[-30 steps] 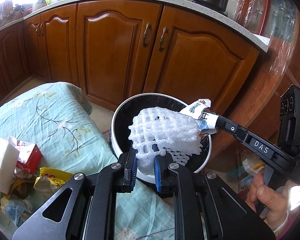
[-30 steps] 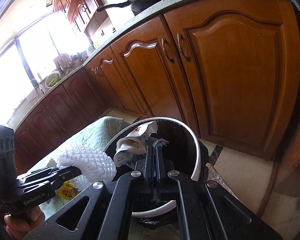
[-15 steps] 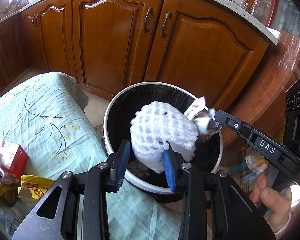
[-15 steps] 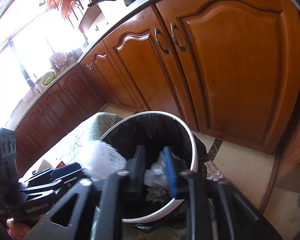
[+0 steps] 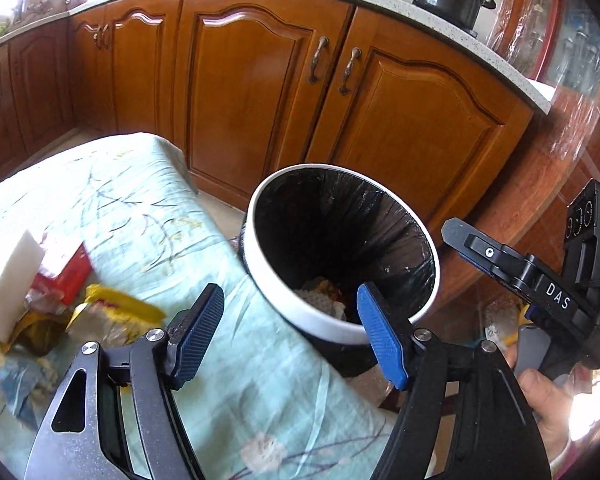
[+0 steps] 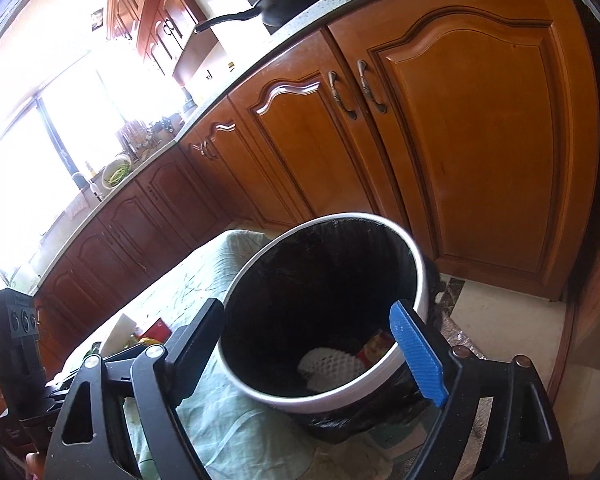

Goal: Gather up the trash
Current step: 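Move both tools back to the table, then grasp the crumpled white-blue wrapper with the left tool while the right tool grasps the yellow snack bag, then carry both items over the bin and open both tools to drop them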

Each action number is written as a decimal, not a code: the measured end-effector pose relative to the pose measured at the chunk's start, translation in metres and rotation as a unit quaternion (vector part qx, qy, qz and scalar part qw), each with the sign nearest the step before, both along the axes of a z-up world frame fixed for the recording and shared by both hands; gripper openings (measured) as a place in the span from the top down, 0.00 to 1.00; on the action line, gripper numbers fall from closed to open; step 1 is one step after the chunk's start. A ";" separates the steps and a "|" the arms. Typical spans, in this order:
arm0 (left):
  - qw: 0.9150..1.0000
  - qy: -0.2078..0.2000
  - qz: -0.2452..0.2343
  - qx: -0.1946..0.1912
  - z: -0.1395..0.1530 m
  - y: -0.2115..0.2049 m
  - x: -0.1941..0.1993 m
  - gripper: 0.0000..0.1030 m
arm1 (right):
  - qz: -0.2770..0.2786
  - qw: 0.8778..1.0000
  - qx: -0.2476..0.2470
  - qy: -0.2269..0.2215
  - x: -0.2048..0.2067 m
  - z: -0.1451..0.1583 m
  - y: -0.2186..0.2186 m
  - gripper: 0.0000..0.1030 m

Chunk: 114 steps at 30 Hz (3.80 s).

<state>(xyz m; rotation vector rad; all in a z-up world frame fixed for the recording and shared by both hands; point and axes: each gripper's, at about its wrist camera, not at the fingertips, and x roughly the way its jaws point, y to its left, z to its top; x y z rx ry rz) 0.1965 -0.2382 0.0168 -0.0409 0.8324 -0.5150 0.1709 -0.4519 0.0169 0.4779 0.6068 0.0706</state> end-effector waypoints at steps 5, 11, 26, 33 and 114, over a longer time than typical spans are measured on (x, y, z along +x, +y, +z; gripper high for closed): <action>1.000 -0.014 0.026 -0.004 0.004 0.031 -0.024 0.28 | 0.022 1.000 0.009 -0.003 -0.010 0.000 0.024 0.13; 0.998 -0.029 0.059 -0.001 0.008 0.069 -0.046 0.28 | 0.052 0.999 0.006 -0.006 -0.019 0.002 0.057 0.12; 0.988 -0.004 0.152 -0.024 -0.008 0.164 -0.078 0.28 | 0.124 0.992 -0.008 0.004 -0.024 -0.009 0.132 0.11; 0.982 0.008 0.184 -0.036 -0.017 0.192 -0.078 0.28 | 0.142 0.990 -0.016 0.011 -0.016 -0.013 0.153 0.11; 0.999 -0.032 0.001 -0.025 0.027 0.066 -0.048 0.70 | 0.030 0.999 0.015 -0.006 -0.019 0.012 0.014 0.71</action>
